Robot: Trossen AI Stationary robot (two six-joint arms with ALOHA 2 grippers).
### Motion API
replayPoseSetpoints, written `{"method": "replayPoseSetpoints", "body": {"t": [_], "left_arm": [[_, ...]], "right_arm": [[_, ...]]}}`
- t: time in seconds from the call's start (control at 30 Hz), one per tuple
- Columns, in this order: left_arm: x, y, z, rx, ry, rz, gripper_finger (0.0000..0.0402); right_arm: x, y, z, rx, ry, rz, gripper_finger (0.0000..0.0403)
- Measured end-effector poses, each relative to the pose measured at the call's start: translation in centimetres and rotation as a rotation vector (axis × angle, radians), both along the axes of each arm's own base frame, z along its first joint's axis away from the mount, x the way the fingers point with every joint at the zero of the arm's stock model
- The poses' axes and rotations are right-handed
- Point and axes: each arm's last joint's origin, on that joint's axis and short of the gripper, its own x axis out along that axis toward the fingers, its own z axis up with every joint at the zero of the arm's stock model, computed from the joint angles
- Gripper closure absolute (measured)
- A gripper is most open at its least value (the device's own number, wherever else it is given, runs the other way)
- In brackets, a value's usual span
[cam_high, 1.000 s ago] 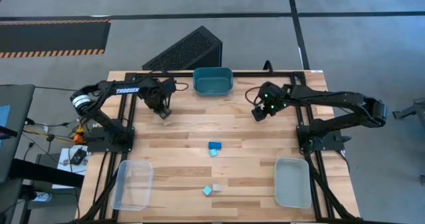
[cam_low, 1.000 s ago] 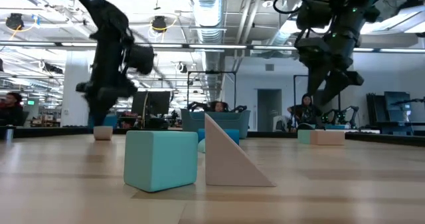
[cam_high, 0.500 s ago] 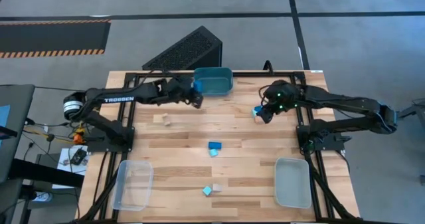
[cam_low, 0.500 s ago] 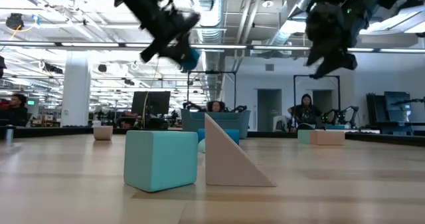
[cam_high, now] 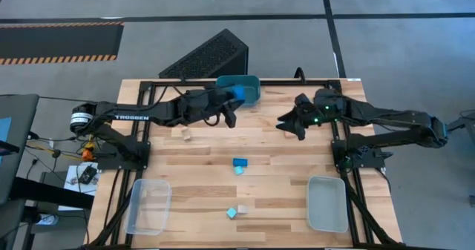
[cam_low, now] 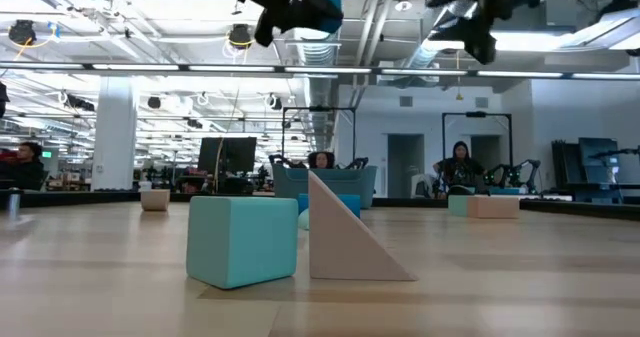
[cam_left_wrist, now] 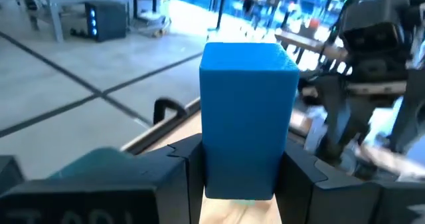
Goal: Sort & place blocks by color
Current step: Put the top left blue block into the blue bin
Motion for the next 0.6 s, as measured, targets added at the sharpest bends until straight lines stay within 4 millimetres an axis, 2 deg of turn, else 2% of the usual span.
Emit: {"method": "replayPoseSetpoints", "body": {"t": [0.13, 0.33, 0.6], "left_arm": [[0.2, -0.3, 0.6, -0.002, -0.065, -0.047, 0.0293], [0.3, -0.6, 0.7, 0.012, -0.066, -0.074, 0.0293], [0.3, -0.8, 0.7, 0.014, -0.066, -0.143, 0.0292]], "right_arm": [[0.8, 0.3, 0.8, -0.031, -0.100, 0.004, 0.0148], [1.1, 1.2, 1.5, -0.046, -0.178, 0.047, 0.0148], [1.3, 1.3, 2.3, -0.082, -0.256, -0.029, 0.0148]]}}
